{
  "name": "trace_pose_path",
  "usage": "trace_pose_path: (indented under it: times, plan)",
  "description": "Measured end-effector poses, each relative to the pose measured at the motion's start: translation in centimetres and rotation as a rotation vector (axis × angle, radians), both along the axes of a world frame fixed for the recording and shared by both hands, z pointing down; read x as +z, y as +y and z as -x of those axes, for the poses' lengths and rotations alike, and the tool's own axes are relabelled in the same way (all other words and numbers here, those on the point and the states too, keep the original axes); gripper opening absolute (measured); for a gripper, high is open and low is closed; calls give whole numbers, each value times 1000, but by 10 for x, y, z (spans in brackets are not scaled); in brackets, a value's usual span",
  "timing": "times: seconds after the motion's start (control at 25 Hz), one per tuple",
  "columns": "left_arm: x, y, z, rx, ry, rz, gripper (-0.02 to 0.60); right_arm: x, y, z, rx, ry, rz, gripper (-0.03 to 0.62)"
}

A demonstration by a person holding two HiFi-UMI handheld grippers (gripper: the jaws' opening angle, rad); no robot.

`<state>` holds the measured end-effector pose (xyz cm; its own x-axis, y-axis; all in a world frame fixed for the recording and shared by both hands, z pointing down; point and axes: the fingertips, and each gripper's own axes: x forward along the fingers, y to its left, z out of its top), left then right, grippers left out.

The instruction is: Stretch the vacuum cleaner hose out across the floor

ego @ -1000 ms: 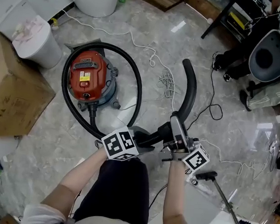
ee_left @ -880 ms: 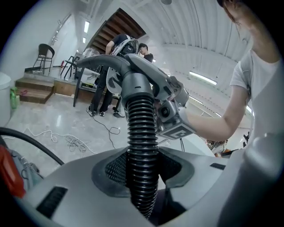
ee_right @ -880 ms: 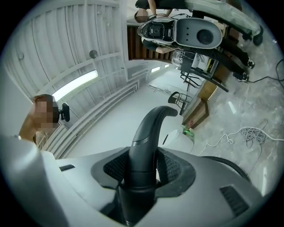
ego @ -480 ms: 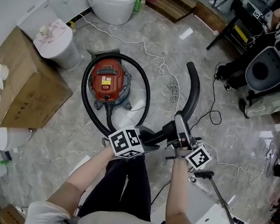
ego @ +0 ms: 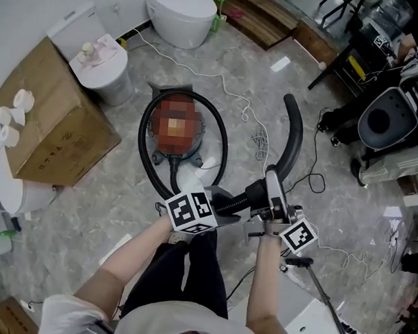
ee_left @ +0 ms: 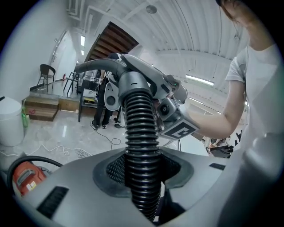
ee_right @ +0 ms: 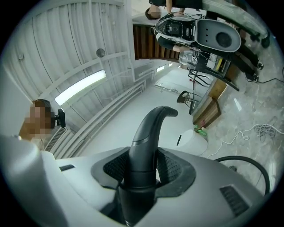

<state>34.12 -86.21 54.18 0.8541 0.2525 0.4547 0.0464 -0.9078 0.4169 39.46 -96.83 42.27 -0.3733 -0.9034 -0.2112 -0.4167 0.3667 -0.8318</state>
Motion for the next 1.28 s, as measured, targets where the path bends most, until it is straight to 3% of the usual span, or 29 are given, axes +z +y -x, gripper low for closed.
trace_pose_path:
  times: [0.16, 0.32, 0.76, 1.28]
  plan:
    - [-30, 13, 9, -8, 25, -35, 153, -33, 17, 10, 15, 13, -23, 187]
    - [-72, 19, 5, -18, 83, -119, 150, -83, 36, 9, 36, 52, -106, 187]
    - [-148, 53, -48, 37, 232, -245, 147, -174, 98, -39, 206, 140, -238, 187]
    - [-179, 102, -125, 145, 333, -186, 146, -207, 155, -115, 350, 207, -280, 189]
